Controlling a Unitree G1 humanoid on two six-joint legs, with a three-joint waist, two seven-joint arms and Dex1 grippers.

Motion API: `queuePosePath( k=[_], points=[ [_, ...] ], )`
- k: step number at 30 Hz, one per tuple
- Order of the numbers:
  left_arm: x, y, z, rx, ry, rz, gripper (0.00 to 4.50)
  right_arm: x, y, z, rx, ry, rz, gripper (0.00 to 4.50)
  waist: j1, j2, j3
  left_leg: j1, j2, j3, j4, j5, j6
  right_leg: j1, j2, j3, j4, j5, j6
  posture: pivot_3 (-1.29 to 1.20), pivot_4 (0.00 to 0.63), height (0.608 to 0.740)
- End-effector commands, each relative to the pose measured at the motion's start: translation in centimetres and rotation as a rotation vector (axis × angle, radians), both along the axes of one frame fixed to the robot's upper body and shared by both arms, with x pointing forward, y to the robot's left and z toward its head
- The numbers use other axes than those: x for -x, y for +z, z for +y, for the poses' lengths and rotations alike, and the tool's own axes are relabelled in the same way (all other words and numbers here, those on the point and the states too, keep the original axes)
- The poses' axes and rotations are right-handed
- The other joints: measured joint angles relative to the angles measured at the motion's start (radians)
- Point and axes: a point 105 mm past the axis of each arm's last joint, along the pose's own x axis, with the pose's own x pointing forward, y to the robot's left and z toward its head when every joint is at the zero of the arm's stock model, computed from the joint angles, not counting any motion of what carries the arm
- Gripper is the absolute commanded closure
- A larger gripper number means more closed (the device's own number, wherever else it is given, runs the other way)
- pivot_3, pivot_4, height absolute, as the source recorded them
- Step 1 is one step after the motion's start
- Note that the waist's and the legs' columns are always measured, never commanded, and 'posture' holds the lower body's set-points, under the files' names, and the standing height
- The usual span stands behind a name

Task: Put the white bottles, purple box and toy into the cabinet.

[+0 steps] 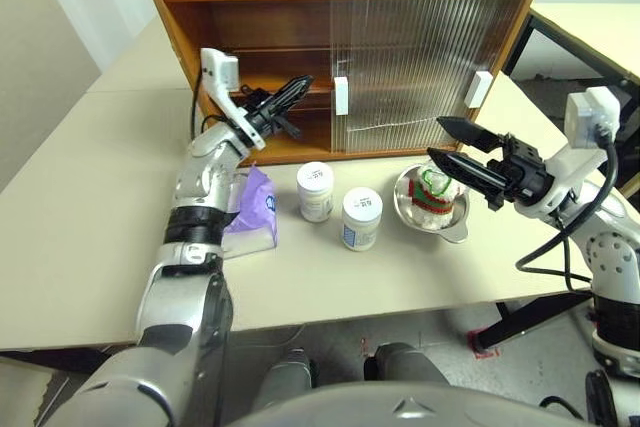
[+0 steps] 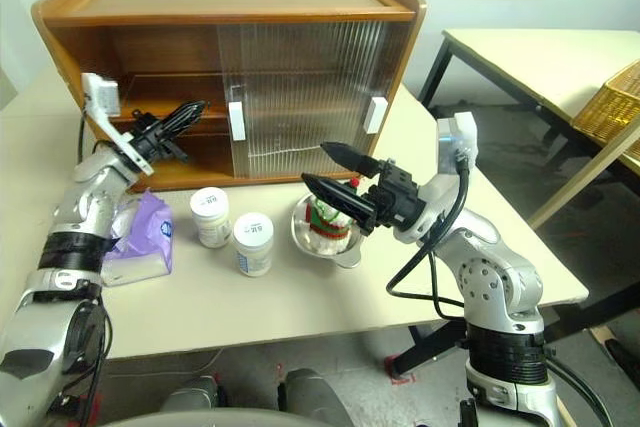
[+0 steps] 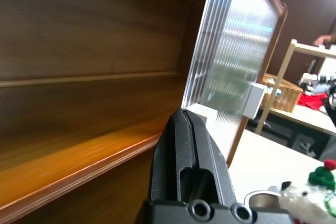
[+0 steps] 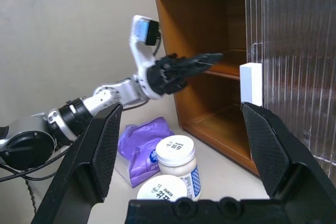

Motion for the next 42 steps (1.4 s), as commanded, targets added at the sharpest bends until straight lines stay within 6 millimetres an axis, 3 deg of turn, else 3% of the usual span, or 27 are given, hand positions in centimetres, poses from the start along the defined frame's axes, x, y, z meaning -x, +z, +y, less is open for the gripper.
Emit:
queuePosePath(
  k=[1,3,6,12,14,16,22,27,42],
  points=[
    [2.4,0.1,1.4,-0.046,0.000,0.001,4.48,-0.3,0.0,0.1,0.009,0.031,0.011,0.00,0.004,0.000,0.000,0.000,0.000,0.000,0.000,0.000,0.000,0.000,0.000,0.000,0.000,0.000,0.000,-0.14,0.000,0.740],
    [4.7,-0.5,2.6,-0.085,0.005,0.020,4.31,-0.5,-0.1,0.1,0.010,0.040,0.017,0.00,0.002,0.001,0.000,0.001,-0.001,0.000,0.000,0.000,0.000,0.000,0.001,0.002,0.000,0.000,0.000,-0.14,0.000,0.740],
    [6.8,-0.9,4.2,-0.083,0.051,0.051,3.57,-0.6,-0.2,0.2,0.010,0.051,0.024,0.00,0.012,0.001,0.000,0.002,-0.004,-0.002,0.000,-0.002,-0.002,0.000,0.003,0.002,0.000,-0.001,-0.002,-0.11,0.003,0.740],
    [9.8,-3.6,7.1,-0.097,0.177,0.116,1.41,-0.7,-0.3,0.4,0.012,0.067,0.028,0.00,0.043,0.005,-0.001,0.004,0.003,-0.007,-0.001,-0.003,-0.005,-0.001,-0.003,0.002,0.001,-0.001,-0.008,-0.09,0.012,0.740],
    [11.2,-4.6,8.2,-0.089,0.231,0.129,0.66,-0.8,-0.2,0.2,0.014,0.069,0.028,0.00,0.045,0.005,-0.001,0.002,0.004,-0.007,-0.002,-0.012,-0.020,-0.003,-0.003,0.003,0.001,-0.001,-0.010,-0.09,0.014,0.740],
    [12.1,-5.1,8.7,-0.093,0.259,0.132,0.04,-0.9,-0.2,0.1,0.016,0.070,0.029,0.00,0.045,0.006,-0.001,0.001,0.005,-0.007,-0.002,-0.013,-0.022,-0.006,-0.003,0.006,0.002,-0.001,-0.011,-0.09,0.014,0.740],
    [14.7,-7.3,9.6,-0.108,0.292,0.180,0.04,-1.1,-0.1,0.5,0.015,0.088,0.030,0.00,0.051,0.007,-0.002,0.000,0.007,-0.006,-0.006,-0.014,-0.023,-0.010,-0.003,0.006,0.003,-0.003,-0.015,-0.06,0.019,0.740],
    [16.1,-9.5,9.2,-0.134,0.258,0.265,0.04,-1.0,-0.1,0.6,0.016,0.101,0.032,0.00,0.058,0.007,-0.002,0.001,0.009,-0.006,-0.010,-0.013,-0.022,-0.012,-0.002,0.006,0.003,-0.005,-0.018,-0.06,0.022,0.740],
    [15.9,-13.5,9.8,-0.123,0.322,0.355,0.04,-1.1,0.2,0.8,0.018,0.105,0.026,0.00,0.065,0.008,-0.002,0.002,0.012,-0.006,-0.017,-0.009,-0.025,-0.013,0.000,0.006,0.004,-0.005,-0.020,-0.06,0.024,0.740]
  ],
)
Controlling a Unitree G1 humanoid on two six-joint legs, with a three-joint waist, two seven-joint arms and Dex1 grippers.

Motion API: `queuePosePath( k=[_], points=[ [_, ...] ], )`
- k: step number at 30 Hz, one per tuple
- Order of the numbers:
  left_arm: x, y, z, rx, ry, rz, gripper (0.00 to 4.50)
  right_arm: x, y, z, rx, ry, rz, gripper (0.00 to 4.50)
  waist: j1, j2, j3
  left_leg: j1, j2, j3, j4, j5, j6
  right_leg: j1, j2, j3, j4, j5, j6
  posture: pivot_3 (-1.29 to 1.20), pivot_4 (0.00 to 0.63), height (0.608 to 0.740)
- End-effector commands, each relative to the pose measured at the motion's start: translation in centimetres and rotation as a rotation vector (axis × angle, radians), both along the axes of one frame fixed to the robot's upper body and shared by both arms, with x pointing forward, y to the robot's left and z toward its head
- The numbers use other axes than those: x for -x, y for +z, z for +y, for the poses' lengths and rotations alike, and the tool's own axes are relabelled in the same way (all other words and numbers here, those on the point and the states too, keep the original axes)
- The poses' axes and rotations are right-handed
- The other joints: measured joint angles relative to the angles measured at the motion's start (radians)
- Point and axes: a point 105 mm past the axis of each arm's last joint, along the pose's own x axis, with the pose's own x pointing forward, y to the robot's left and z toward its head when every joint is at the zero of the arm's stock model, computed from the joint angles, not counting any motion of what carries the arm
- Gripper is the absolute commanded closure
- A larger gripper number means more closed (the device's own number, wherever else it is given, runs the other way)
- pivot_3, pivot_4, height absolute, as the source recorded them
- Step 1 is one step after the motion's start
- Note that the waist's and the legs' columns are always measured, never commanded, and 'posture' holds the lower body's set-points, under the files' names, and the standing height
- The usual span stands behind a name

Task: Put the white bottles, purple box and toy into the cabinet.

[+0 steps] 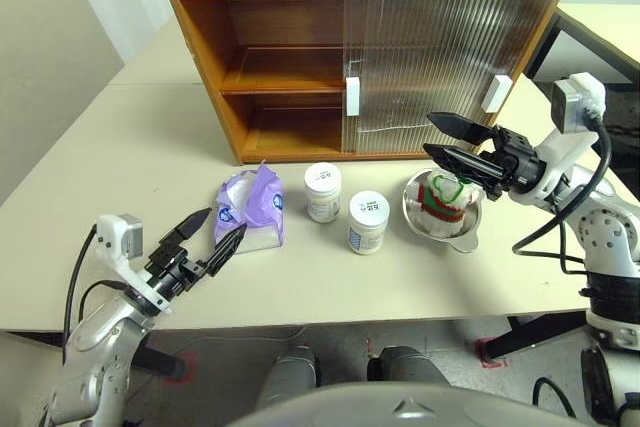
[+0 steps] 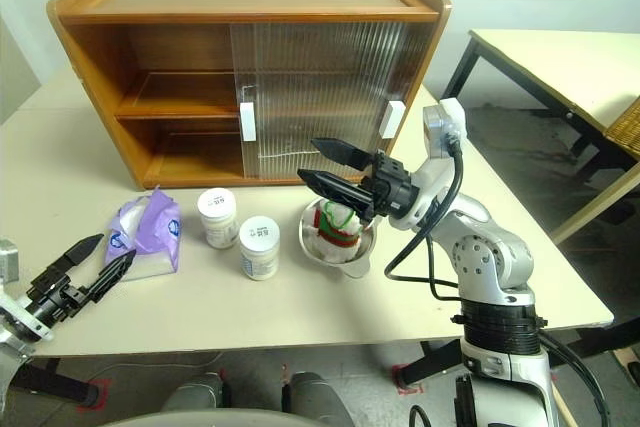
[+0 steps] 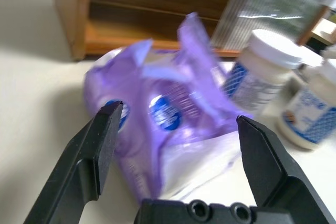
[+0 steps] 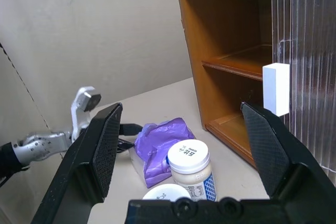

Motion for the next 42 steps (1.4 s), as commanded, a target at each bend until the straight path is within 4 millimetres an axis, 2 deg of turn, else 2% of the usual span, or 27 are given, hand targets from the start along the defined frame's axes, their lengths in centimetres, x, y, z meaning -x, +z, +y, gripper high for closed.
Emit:
queuePosePath(
  k=[1,5,11,14,18,25,31,35,42],
  points=[
    [0.0,-0.8,0.0,-0.011,0.005,0.018,0.04,0.0,0.0,0.2,0.014,0.008,0.002,0.00,0.000,0.000,0.000,0.000,0.000,0.000,0.000,0.000,0.000,0.000,0.000,0.000,0.000,0.000,0.000,-0.06,0.024,0.740],
    [-0.5,-3.7,0.9,0.002,0.035,0.062,0.04,0.2,0.1,0.2,0.011,-0.001,0.001,0.00,0.000,0.002,-0.001,0.000,0.000,0.000,0.000,0.000,0.000,0.000,0.000,0.000,0.000,0.000,0.000,-0.08,0.024,0.740],
    [-0.9,-4.3,1.5,0.001,0.022,0.046,0.04,0.3,0.1,0.2,0.008,-0.010,-0.002,0.00,-0.001,0.003,-0.002,0.001,0.003,0.000,0.000,0.001,0.000,0.000,0.002,0.000,0.001,0.002,-0.003,-0.09,0.023,0.740],
    [-1.0,-4.4,1.4,-0.001,0.011,0.040,0.68,0.3,0.1,0.2,0.007,-0.013,-0.003,0.00,-0.001,0.003,-0.002,0.001,0.005,0.000,0.000,0.002,-0.001,0.000,0.005,0.000,0.001,0.003,-0.004,-0.09,0.023,0.740],
    [-1.2,-4.3,1.2,-0.004,-0.002,0.030,2.02,0.3,0.1,0.3,0.005,-0.014,-0.003,0.00,-0.001,0.004,-0.002,0.002,0.008,0.000,0.000,0.002,-0.001,0.001,0.008,0.000,0.001,0.003,-0.004,-0.09,0.023,0.740],
    [-2.0,-2.9,-0.2,-0.006,-0.035,-0.005,4.44,0.2,0.0,0.4,0.001,-0.013,-0.003,0.00,-0.001,0.004,-0.002,0.002,0.009,0.000,0.000,0.005,0.002,0.000,0.011,0.000,0.001,0.003,-0.005,-0.09,0.019,0.740],
    [-2.4,-1.5,-0.9,0.000,-0.051,-0.029,4.48,0.3,0.0,0.4,0.003,-0.012,-0.003,0.00,-0.002,0.003,-0.002,0.001,0.009,0.001,0.000,0.005,0.003,0.000,0.011,0.001,0.000,0.003,-0.005,-0.09,0.016,0.740],
    [-3.6,2.8,-1.3,0.045,-0.056,-0.139,4.48,0.2,-0.1,0.4,0.003,-0.008,-0.001,0.00,-0.002,0.002,-0.001,0.001,0.010,0.001,0.000,0.005,0.003,0.000,0.012,0.001,0.000,0.003,-0.005,-0.09,0.015,0.740],
    [-5.7,9.7,-1.0,0.077,-0.076,-0.280,4.48,0.1,-0.3,0.7,-0.001,0.003,0.003,0.00,-0.002,0.001,-0.001,0.004,0.009,0.005,0.000,0.006,0.004,0.003,0.015,0.001,0.000,0.004,-0.004,-0.07,0.014,0.740]
  ],
)
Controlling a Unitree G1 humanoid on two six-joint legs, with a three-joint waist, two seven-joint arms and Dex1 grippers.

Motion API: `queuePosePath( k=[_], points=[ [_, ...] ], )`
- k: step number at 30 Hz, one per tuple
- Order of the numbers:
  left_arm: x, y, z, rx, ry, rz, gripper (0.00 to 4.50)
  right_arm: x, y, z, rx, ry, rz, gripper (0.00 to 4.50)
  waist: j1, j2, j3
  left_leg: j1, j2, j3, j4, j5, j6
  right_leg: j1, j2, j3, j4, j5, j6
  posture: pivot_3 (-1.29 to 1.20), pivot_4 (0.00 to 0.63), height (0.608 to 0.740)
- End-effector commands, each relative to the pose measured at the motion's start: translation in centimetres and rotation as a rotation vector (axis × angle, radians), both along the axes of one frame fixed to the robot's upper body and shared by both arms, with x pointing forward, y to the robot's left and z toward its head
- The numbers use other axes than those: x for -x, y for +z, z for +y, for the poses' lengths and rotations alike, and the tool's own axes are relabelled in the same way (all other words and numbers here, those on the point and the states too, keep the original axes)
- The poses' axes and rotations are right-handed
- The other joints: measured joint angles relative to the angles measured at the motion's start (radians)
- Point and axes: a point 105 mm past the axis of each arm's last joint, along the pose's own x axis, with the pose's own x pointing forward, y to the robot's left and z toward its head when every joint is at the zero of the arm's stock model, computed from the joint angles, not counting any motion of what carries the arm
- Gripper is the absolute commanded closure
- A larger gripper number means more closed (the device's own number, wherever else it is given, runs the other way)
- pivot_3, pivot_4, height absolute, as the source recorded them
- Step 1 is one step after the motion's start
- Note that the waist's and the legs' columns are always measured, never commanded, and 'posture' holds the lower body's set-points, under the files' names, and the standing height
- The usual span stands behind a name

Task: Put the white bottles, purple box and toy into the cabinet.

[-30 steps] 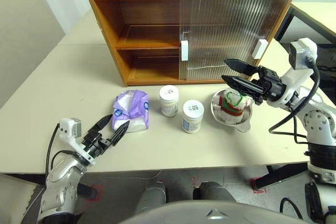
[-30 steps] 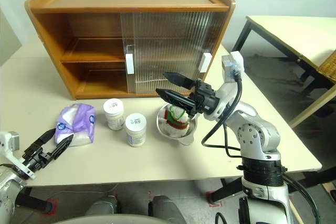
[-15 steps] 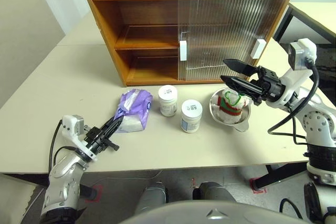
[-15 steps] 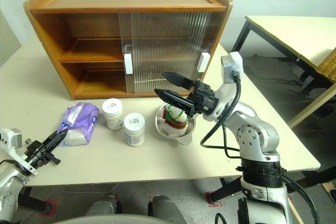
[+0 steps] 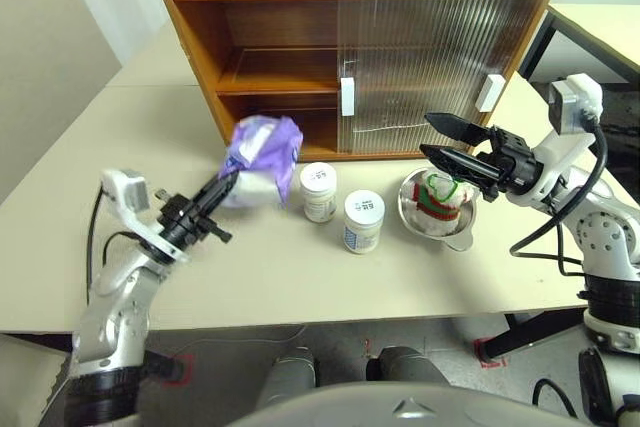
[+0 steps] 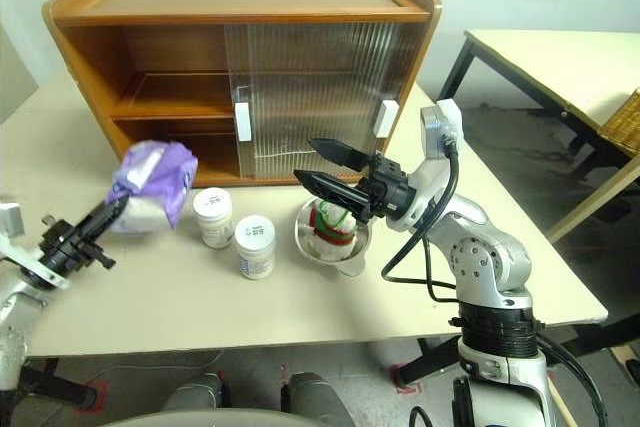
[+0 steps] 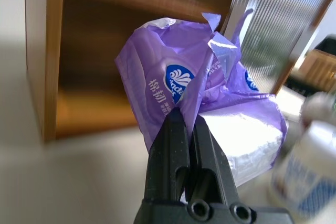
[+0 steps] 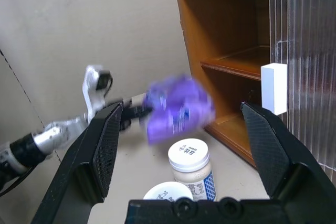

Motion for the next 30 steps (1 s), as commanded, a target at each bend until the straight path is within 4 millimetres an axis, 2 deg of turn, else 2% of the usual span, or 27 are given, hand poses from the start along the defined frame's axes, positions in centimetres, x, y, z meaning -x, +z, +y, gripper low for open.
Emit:
queuePosePath(
  k=[1,7,13,18,23,30],
  points=[
    [-0.7,2.9,0.2,-0.005,-0.009,-0.047,4.48,-0.1,-0.2,0.4,0.005,0.012,0.000,0.00,0.000,0.000,0.000,0.000,0.000,0.000,0.000,0.000,0.000,0.000,0.000,0.000,0.000,0.000,0.000,-0.07,0.014,0.740],
    [-2.8,6.7,-0.6,-0.036,-0.035,-0.102,4.48,-0.1,-0.4,0.6,-0.005,0.012,0.002,0.00,0.000,-0.001,0.000,0.000,0.000,0.000,0.001,0.001,0.001,0.000,0.000,0.001,0.000,0.001,0.000,-0.08,0.017,0.740],
    [-5.1,7.3,-1.1,-0.044,-0.024,-0.070,4.48,0.0,-0.6,0.8,-0.015,0.008,0.004,0.00,0.001,-0.001,0.000,0.000,0.000,0.000,0.001,0.002,0.003,0.001,0.000,0.001,0.000,0.002,0.001,-0.08,0.019,0.740],
    [-8.8,7.8,-1.7,-0.047,0.025,-0.006,4.48,0.0,-0.7,0.9,-0.021,0.003,0.006,0.00,0.005,-0.002,0.001,0.000,0.000,0.000,0.002,0.003,0.003,0.001,0.000,0.002,0.000,0.004,0.002,-0.09,0.023,0.740],
    [-11.3,8.7,-2.3,-0.077,0.049,0.040,4.48,0.1,-0.9,0.9,-0.025,-0.009,0.004,0.00,0.001,-0.003,0.002,0.000,0.000,0.001,0.002,0.004,0.004,0.001,0.000,0.005,-0.002,0.007,0.004,-0.11,0.025,0.740],
    [-13.2,9.2,-3.1,-0.101,0.044,0.070,4.48,0.2,-1.0,1.0,-0.037,-0.025,0.002,0.00,-0.006,-0.004,0.003,0.000,-0.002,0.005,0.002,0.005,0.006,-0.001,0.000,0.013,-0.003,0.009,0.010,-0.13,0.026,0.740]
  ],
)
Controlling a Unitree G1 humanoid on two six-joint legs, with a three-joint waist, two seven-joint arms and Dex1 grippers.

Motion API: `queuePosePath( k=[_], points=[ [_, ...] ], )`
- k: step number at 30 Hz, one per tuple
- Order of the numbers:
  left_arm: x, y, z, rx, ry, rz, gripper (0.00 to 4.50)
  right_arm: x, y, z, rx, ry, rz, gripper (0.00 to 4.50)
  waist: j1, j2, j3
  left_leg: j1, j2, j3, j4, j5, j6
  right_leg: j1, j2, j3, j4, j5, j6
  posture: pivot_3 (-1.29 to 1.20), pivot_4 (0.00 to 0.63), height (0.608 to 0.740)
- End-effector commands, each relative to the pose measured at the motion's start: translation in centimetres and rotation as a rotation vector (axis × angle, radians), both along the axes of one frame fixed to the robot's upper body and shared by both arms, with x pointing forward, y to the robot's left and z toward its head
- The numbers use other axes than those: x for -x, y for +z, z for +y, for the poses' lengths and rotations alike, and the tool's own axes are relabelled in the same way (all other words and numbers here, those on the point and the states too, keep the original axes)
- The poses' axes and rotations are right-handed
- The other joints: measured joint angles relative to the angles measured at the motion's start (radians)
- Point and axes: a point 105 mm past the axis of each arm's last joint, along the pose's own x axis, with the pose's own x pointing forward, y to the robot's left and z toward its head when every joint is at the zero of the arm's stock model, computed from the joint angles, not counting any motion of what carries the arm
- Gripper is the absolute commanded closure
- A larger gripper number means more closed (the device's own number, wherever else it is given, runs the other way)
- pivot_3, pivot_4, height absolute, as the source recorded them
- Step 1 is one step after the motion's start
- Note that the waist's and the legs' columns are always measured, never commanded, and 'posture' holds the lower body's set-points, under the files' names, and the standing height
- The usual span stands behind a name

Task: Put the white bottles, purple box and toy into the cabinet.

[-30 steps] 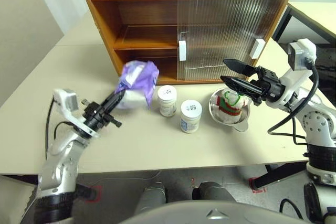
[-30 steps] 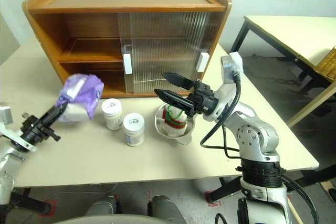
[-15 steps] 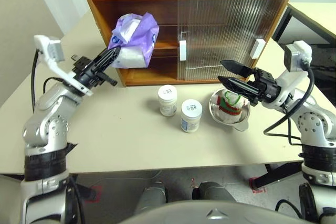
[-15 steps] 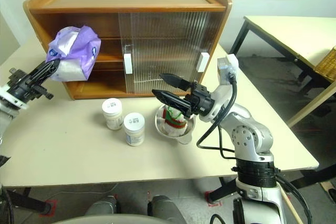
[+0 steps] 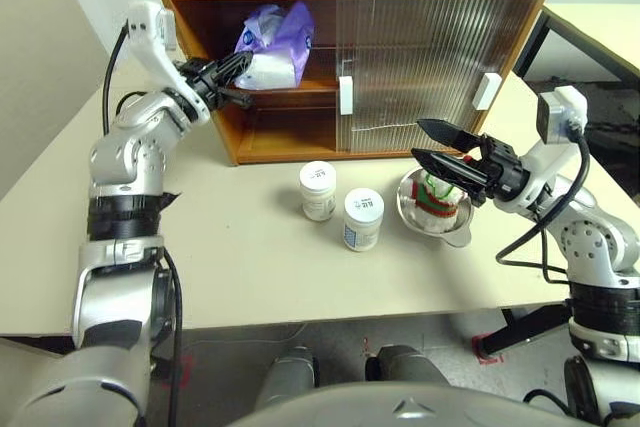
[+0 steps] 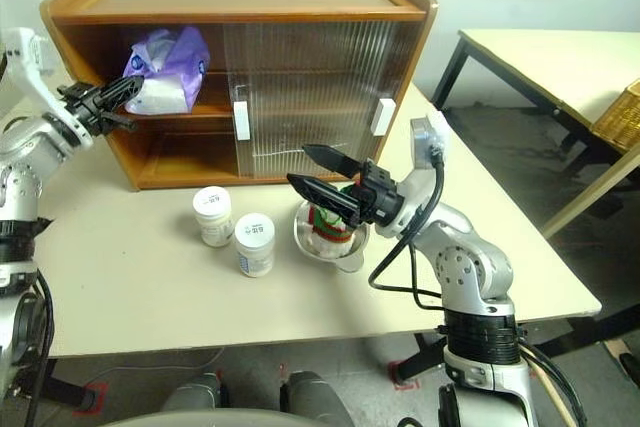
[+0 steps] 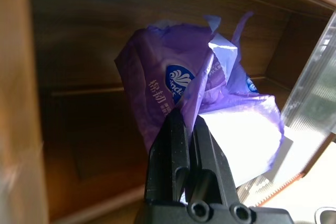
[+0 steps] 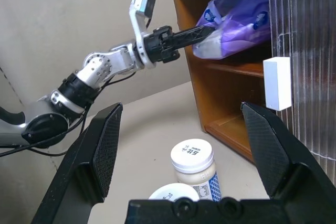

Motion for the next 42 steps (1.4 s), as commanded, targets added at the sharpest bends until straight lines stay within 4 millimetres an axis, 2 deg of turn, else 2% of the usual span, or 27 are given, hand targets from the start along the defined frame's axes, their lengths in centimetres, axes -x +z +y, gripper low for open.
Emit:
queuePosePath(
  k=[1,11,14,20,25,29,35,39,42],
  points=[
    [-0.8,-0.7,-0.3,-0.022,0.005,0.033,4.48,0.1,-0.1,0.1,0.005,-0.010,-0.008,0.00,-0.004,0.000,0.000,0.000,0.000,0.001,0.000,0.000,0.001,0.000,0.000,0.001,0.000,0.000,0.001,-0.13,0.026,0.740],
    [-2.2,-1.2,-0.4,-0.050,0.049,0.059,4.48,0.1,-0.1,-0.1,0.004,-0.025,-0.011,0.00,-0.006,-0.003,0.002,0.000,0.000,0.006,0.001,0.004,0.006,0.000,-0.002,0.004,0.000,0.003,0.004,-0.15,0.022,0.740],
    [-2.0,-1.3,-0.9,-0.043,0.033,0.057,3.71,0.1,-0.1,-0.1,0.007,-0.024,-0.011,0.00,-0.005,-0.003,0.002,0.000,0.000,0.007,0.001,0.004,0.006,0.000,-0.002,0.004,0.000,0.003,0.003,-0.14,0.021,0.740],
    [-0.9,-0.7,-1.6,0.012,-0.017,0.016,1.77,0.2,-0.1,0.0,0.012,-0.011,-0.007,0.00,0.000,-0.005,0.003,-0.003,-0.001,0.009,0.001,0.003,0.007,-0.001,-0.003,0.004,-0.003,0.003,0.004,-0.14,0.020,0.740],
    [1.0,-0.2,-0.8,0.078,-0.017,-0.035,0.08,0.2,0.0,-0.1,0.019,0.001,-0.006,0.00,-0.014,-0.004,0.003,-0.004,-0.001,0.014,0.001,0.001,0.010,-0.001,-0.002,0.007,-0.008,0.008,0.012,-0.13,0.013,0.740],
    [2.3,0.0,-0.3,0.094,-0.023,-0.061,0.04,0.1,0.1,0.0,0.022,0.008,-0.005,0.00,-0.021,-0.004,0.003,-0.003,0.000,0.015,0.002,0.001,0.010,-0.001,0.000,0.007,-0.008,0.009,0.013,-0.12,0.010,0.740],
    [3.8,0.4,-0.3,0.100,-0.038,-0.082,0.04,0.0,0.1,0.2,0.023,0.023,-0.002,0.00,-0.019,-0.004,0.003,-0.001,0.000,0.015,0.003,0.004,0.010,0.001,0.000,0.007,-0.008,0.010,0.005,-0.10,0.009,0.740],
    [4.8,0.6,-1.0,0.104,-0.077,-0.088,0.04,0.1,0.1,0.1,0.025,0.026,-0.002,0.00,-0.016,-0.004,0.003,-0.001,0.001,0.014,0.004,0.005,0.010,0.002,0.000,0.007,-0.008,0.013,0.003,-0.10,0.013,0.740],
    [5.5,0.0,-1.8,0.100,-0.105,-0.067,0.04,0.0,0.1,0.0,0.028,0.024,-0.001,0.00,-0.016,-0.004,0.003,-0.001,0.001,0.014,0.006,0.005,0.009,0.002,-0.001,0.007,-0.008,0.013,0.003,-0.10,0.014,0.740]
  ],
)
